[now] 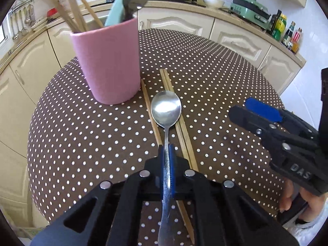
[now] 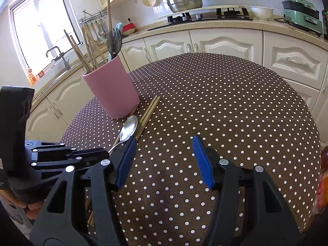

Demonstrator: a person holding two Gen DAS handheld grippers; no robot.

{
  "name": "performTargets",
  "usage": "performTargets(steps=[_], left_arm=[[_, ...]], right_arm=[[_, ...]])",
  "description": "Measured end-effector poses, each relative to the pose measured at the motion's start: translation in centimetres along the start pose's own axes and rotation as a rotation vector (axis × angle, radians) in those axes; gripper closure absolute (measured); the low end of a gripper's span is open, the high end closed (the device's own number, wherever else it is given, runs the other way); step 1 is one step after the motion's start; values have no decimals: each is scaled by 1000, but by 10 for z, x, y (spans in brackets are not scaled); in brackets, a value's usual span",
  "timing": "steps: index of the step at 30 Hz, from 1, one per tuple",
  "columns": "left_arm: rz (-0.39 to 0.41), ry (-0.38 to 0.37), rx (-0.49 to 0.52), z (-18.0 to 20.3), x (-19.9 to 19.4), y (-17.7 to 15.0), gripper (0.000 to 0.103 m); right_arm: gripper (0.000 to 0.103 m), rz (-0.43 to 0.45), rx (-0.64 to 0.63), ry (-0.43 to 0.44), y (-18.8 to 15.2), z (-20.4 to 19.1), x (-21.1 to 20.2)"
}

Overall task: Organize utensils
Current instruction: 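Lift the spoon toward the cup with the left tool while the right tool grasps a chopstick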

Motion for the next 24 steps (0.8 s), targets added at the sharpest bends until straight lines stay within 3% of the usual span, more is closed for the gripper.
performTargets(steps=[7,14,24], left_arm=[[39,4,-53,-19,-33,-24,98],[60,119,-122,-58,-64,-50,98],[15,160,-141,-80,-44,-45,98]], right_arm=[[46,-77,-70,-3,-7,-15,16],[46,-181,-184,-16,-13,-42,46],[46,-264,-201,-77,-6,-38,73]])
Point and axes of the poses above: each gripper's, at about its wrist camera, not at the fingertips, and x roughly the way its jaws point, z to its right, y to its top, the point moved 6 cm from there along x, roughly the way its jaws point, and after that the axes turned 9 degrees about z, right-handed, at the moved point
